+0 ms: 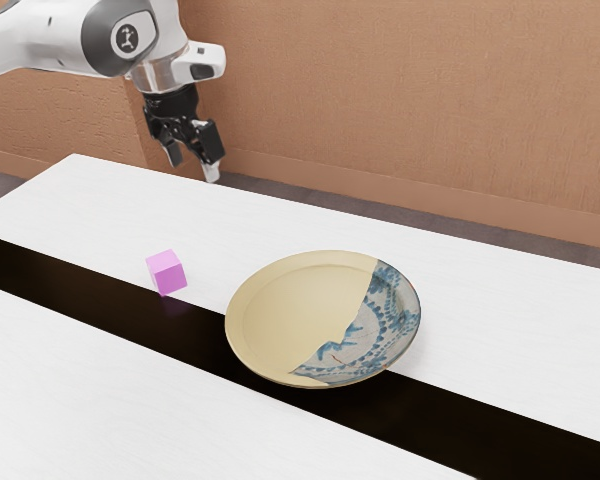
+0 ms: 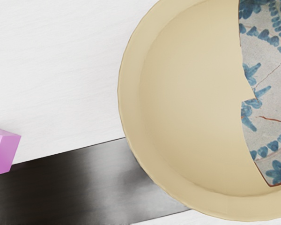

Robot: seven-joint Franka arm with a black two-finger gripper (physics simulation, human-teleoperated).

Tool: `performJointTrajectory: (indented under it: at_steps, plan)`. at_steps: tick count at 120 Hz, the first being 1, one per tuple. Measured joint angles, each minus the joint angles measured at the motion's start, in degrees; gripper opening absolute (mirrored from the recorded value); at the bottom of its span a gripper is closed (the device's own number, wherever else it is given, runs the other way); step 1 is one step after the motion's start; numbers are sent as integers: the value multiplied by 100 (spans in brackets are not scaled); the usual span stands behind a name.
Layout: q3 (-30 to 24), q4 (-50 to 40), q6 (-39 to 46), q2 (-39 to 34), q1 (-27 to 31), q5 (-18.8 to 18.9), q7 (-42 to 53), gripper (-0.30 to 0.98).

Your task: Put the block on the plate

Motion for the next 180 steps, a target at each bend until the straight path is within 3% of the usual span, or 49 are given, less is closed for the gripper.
performJointTrajectory:
  at_steps: [48, 66, 89, 128, 148, 164, 180]
  plan:
    - [66, -455, -151, -147, 46, 14, 29, 69]
    - [316, -696, -177, -63, 11, 243, 253, 69]
    - [629, -683, 213, 478, 211, 393, 1067, 69]
    - [665, -299, 1099, 1510, 719, 422, 2435, 69]
    - [593, 145, 1259, 2093, 958, 398, 3002, 69]
    - [143, 609, 1320, 2636, 1567, 384, 3359, 69]
    - [65, 737, 1414, 2886, 1684, 271, 3629, 69]
